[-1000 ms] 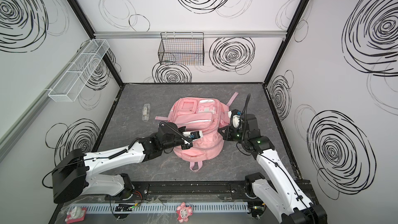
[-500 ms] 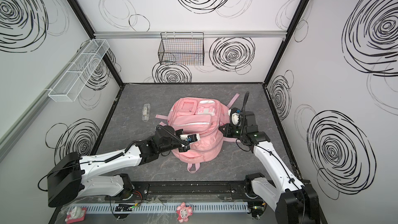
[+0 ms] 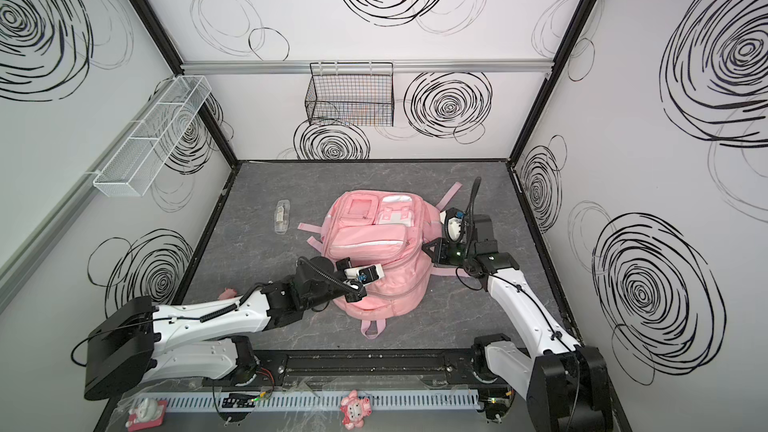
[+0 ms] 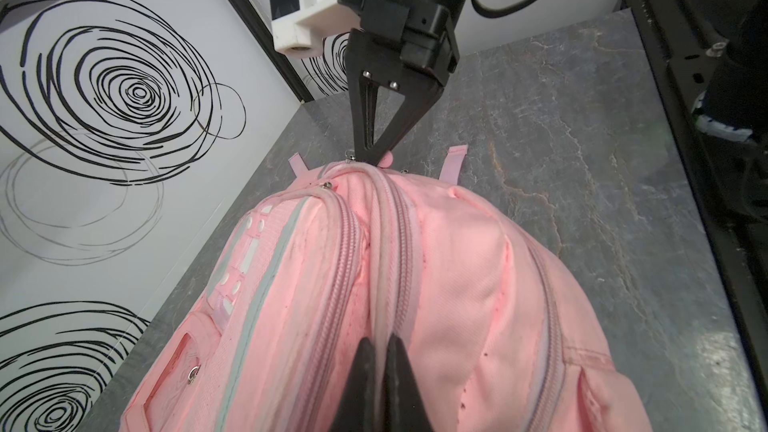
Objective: Pack the student bag
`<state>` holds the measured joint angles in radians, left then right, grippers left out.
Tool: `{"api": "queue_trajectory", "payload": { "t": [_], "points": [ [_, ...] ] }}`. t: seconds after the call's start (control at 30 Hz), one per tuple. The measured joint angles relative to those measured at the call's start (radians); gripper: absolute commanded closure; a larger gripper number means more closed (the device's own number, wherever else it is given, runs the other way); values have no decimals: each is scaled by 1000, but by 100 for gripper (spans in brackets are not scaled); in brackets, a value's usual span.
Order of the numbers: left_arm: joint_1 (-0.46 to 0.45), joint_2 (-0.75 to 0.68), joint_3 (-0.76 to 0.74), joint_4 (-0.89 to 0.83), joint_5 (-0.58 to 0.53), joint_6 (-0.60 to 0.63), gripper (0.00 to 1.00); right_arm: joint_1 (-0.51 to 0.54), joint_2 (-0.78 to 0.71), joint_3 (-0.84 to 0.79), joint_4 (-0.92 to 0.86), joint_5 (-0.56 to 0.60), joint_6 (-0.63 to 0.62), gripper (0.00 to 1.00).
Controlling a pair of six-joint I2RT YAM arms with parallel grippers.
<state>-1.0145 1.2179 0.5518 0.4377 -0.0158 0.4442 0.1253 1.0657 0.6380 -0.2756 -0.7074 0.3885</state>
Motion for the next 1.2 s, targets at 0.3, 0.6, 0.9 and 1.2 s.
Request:
{"api": "queue_trajectory", "payload": {
  "t": [0.3, 0.6, 0.9, 1.2],
  "points": [
    [-11, 0, -44, 85, -27, -67, 100, -24, 23, -15, 21, -18, 3, 100],
    [-15, 21, -47, 114, -18, -83, 100, -61, 30, -52, 77, -34, 23, 85],
    [-15, 24, -55, 113, -5, -95, 100, -181, 47, -52, 172, 238, 63, 65],
    [-14, 30, -54, 115, 0, -113, 92, -179, 4, -49, 176, 289, 64, 62]
  ]
}}
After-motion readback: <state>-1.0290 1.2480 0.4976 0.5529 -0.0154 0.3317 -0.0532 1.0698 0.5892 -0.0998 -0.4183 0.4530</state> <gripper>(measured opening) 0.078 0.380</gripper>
